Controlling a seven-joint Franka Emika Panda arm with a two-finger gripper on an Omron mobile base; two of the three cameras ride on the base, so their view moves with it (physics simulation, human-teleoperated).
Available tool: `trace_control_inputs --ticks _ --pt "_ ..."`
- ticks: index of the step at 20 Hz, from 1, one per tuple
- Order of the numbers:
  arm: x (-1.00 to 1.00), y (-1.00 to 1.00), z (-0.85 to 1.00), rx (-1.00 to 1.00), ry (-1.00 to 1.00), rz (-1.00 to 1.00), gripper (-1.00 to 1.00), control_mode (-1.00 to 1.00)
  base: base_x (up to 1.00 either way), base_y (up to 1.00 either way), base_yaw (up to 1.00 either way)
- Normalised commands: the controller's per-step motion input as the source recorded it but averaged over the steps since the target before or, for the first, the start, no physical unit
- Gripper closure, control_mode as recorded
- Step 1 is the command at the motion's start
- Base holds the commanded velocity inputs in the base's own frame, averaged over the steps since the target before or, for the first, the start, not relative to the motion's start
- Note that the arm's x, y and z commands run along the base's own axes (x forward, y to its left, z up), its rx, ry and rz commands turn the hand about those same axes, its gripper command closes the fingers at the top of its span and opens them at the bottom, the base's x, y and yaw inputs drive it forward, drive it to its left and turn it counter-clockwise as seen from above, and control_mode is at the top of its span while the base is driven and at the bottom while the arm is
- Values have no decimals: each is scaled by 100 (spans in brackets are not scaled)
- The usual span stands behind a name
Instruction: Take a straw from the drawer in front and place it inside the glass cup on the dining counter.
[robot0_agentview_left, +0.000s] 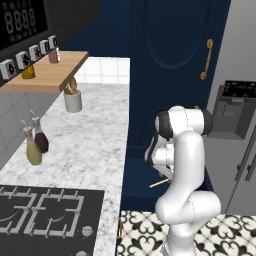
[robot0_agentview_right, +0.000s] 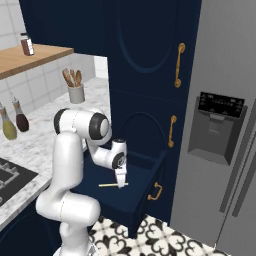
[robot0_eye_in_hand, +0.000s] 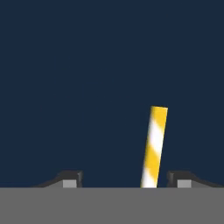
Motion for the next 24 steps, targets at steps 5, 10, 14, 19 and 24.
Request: trace_control_inputs --ticks 5,10,14,19,24 --pt "-69 -16 -40 0 -12 -2 -100 -100 0 0 0" --pt "-40 -12 -51 0 -15 -3 -100 -100 0 0 0" --pt "-1 0 -62 0 -4 -5 100 -100 0 0 0" --pt "0 -11 -48 0 0 -4 100 -100 0 0 0" --pt "-4 -2 -35 0 0 -5 100 -100 0 0 0"
